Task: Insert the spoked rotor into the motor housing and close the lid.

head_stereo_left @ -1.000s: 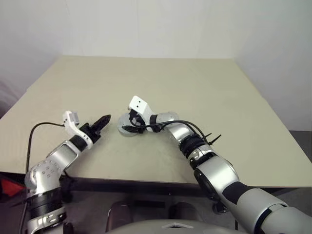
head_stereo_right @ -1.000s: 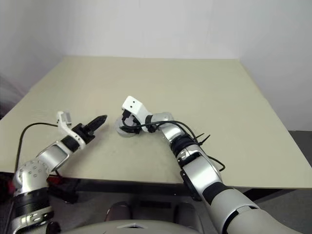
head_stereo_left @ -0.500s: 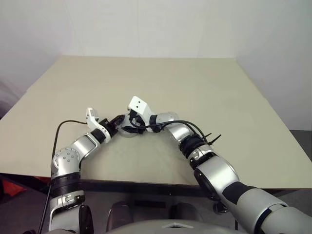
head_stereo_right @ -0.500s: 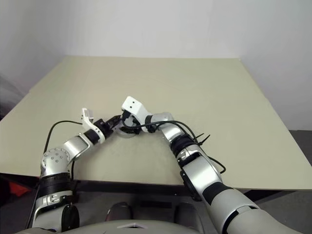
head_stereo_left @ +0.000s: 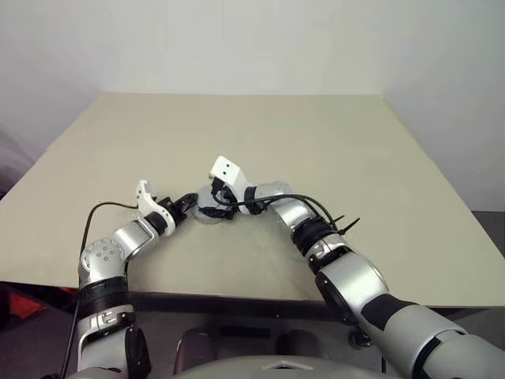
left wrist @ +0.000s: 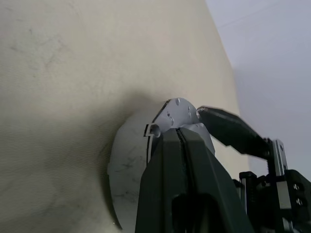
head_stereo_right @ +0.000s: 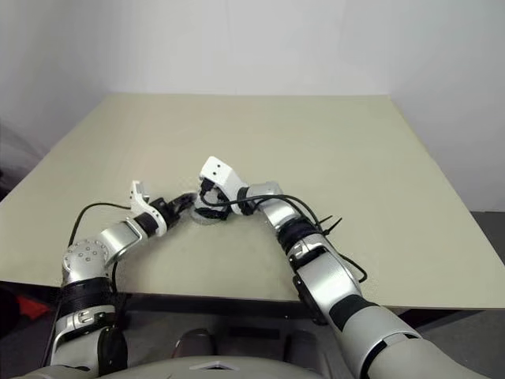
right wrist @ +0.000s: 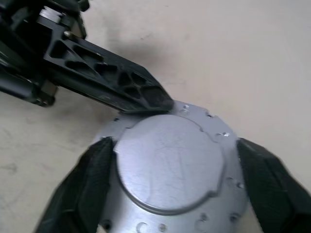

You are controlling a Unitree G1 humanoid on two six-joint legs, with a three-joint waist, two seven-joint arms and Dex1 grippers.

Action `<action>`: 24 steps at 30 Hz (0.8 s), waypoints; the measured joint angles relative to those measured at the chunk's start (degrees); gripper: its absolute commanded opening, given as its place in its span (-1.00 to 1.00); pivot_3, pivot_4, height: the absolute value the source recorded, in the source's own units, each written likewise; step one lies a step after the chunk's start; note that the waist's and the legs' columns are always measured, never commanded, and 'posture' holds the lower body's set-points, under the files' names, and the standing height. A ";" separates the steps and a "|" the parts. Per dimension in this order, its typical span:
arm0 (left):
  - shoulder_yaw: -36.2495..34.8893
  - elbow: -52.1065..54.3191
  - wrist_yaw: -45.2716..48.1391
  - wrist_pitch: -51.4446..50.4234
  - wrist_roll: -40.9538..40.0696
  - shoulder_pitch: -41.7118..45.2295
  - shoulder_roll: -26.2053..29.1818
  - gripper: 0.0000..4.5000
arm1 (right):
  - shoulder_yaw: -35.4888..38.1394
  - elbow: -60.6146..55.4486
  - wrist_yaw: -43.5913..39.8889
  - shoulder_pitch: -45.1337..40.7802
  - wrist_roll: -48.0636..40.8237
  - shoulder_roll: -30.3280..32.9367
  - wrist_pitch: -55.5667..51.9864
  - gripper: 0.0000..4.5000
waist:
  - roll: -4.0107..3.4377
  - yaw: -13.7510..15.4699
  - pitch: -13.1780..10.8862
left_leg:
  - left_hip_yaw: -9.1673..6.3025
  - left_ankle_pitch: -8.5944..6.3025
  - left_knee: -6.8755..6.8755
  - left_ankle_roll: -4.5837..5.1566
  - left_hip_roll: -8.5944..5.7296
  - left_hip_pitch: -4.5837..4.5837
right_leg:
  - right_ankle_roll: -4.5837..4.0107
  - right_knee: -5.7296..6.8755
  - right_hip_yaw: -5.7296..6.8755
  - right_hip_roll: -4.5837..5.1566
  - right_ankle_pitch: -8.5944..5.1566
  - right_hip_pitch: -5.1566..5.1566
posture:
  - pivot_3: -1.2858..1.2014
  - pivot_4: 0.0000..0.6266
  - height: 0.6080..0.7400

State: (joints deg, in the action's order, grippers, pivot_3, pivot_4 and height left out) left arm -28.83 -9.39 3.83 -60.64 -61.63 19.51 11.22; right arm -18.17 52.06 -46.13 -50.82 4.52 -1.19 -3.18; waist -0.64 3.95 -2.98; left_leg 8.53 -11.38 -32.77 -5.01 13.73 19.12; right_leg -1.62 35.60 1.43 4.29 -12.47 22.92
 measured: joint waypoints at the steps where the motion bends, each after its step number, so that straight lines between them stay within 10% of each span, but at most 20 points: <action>1: -0.13 0.02 -0.11 -0.16 -0.15 0.00 0.00 -1.00 | -0.14 -0.13 -0.06 0.00 0.00 -0.04 0.00 0.99 | 0.00 -0.01 0.00 | 0.00 0.00 0.04 0.00 0.00 0.00 | 0.00 -0.03 0.01 0.00 0.00 0.00 | 0.03 -1.00 1.00; 24: -1.30 0.76 -0.92 -4.46 -3.90 0.00 0.19 -1.00 | 1.68 -6.93 -3.35 0.98 -2.67 0.89 -5.18 0.99 | 0.12 0.07 -0.12 | 0.00 -0.05 0.26 0.08 0.03 0.37 | -0.34 -0.65 0.19 0.00 0.21 0.21 | 0.03 -1.00 1.00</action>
State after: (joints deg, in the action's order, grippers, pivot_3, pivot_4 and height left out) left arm -30.12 -8.63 2.91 -65.10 -65.53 19.51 11.41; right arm -16.48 45.12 -49.48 -49.84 1.85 -0.30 -8.35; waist -0.52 4.02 -3.10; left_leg 8.53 -11.42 -32.51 -4.93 13.76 19.49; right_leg -1.96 34.94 1.63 4.29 -12.27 23.13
